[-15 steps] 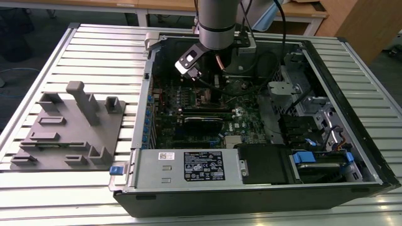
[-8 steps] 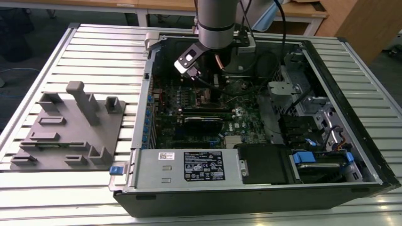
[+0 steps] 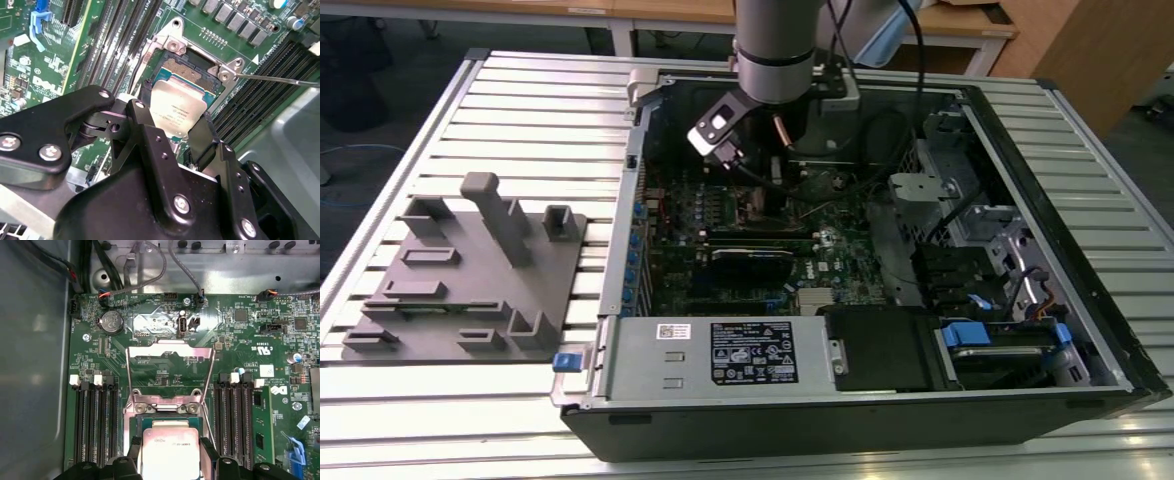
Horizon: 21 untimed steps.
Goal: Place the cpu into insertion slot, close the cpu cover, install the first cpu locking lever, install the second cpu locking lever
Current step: 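Place the cpu into insertion slot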
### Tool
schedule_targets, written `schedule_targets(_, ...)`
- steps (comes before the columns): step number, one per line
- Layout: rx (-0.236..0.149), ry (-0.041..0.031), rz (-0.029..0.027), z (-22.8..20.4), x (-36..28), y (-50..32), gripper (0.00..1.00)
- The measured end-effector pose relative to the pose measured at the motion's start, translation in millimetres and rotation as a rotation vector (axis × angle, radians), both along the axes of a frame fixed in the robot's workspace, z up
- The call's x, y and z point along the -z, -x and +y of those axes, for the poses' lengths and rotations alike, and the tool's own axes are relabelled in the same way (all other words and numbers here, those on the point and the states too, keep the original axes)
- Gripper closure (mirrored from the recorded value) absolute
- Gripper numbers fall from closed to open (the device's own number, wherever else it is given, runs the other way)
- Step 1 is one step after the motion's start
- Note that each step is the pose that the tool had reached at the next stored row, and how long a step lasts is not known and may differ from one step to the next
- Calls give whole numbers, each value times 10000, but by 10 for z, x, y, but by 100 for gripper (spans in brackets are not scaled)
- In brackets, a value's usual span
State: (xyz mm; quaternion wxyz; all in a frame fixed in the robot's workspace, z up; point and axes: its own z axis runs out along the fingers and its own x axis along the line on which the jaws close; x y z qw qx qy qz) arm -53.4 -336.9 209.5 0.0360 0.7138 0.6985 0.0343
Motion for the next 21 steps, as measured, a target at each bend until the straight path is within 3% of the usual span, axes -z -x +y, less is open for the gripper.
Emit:
schedule_targets(4,0,-13,-99,0,22,10,46)
schedule_targets(21,11,-13,-126,1,111,60,46)
